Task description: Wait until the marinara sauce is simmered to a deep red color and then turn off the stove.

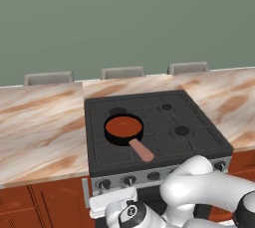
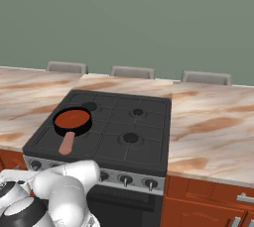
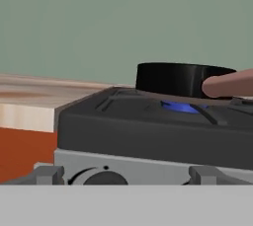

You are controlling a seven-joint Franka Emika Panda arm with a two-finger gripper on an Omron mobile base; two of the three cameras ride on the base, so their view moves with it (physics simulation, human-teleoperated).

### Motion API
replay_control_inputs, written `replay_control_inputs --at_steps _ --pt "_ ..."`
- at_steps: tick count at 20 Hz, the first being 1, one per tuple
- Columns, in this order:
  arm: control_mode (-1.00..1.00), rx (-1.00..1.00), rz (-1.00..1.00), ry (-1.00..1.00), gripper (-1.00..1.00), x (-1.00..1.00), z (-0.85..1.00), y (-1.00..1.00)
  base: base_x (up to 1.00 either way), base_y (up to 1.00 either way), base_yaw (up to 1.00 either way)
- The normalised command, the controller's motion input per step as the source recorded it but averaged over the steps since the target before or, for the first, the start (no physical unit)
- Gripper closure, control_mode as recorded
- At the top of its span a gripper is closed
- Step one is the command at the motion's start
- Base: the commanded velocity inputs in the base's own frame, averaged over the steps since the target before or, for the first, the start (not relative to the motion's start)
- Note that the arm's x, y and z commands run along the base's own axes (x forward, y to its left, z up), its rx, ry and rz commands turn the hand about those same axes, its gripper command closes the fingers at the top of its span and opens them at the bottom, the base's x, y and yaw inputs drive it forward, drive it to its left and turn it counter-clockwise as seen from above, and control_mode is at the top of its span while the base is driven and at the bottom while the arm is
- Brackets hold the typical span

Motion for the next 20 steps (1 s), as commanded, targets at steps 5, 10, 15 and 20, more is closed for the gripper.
replay_control_inputs --at_steps 5,10,15,20 --pt "-1.0 0.0 0.0 0.0 -1.0 0.02 -0.02 0.01 0.0 0.0 0.0" --pt "-1.0 0.0 0.0 0.0 -1.0 0.1 -0.1 0.0 0.0 0.0 0.0" --pt "-1.0 0.01 0.0 0.0 -1.0 0.04 -0.16 -0.01 0.0 0.0 0.0" --pt "-1.0 0.0 0.0 0.0 -1.0 0.03 -0.21 0.0 0.0 0.0 0.0"
